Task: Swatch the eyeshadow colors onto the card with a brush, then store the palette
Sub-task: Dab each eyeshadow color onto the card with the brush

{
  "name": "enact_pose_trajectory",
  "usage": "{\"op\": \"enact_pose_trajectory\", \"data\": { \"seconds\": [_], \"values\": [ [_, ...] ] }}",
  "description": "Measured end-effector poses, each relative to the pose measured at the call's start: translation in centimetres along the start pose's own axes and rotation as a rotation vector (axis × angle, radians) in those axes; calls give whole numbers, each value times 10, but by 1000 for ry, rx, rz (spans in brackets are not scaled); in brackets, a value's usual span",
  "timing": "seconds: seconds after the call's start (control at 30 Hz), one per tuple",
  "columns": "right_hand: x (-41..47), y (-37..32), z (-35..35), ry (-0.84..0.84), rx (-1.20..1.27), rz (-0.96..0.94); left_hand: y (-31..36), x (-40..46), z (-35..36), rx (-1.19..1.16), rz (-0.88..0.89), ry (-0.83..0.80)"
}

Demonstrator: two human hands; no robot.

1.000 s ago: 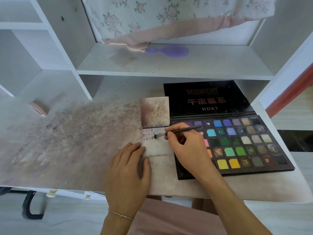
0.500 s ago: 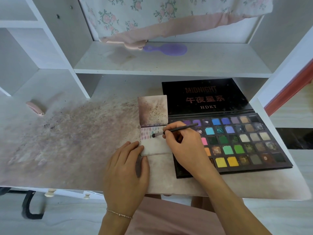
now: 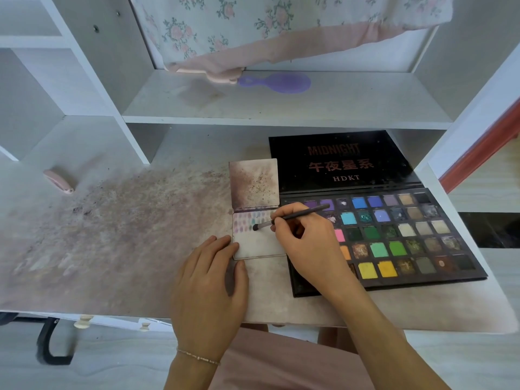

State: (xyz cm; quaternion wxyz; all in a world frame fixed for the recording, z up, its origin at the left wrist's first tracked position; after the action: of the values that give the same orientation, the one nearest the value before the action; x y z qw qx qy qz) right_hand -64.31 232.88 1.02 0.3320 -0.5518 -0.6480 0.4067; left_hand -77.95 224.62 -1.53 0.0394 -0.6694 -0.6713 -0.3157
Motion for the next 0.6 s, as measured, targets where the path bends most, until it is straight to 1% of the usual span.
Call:
{"op": "enact_pose_trajectory", "data": {
  "seconds": [0.27, 0.47, 0.6],
  "values": [
    [1, 2, 0, 8, 3, -10, 0, 0, 0, -7, 2, 3],
    [1, -1, -3, 109, 96, -77, 0, 0, 0, -10, 2, 9],
    [-1, -1, -6, 122, 194, -80, 0, 0, 0, -12, -7, -2]
  ]
}}
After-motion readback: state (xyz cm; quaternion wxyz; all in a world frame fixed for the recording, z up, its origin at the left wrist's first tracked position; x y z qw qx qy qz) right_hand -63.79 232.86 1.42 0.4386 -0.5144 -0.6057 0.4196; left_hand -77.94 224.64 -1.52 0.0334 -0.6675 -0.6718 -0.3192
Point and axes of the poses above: each hand's wrist, its own x-axis towards the middle knuckle, its own z-axis out of the palm, y = z × x, the point moved 2 cm from there along x, towards the middle knuckle, and after that the axes turned 8 degrees about z, right-handed, at the moved point
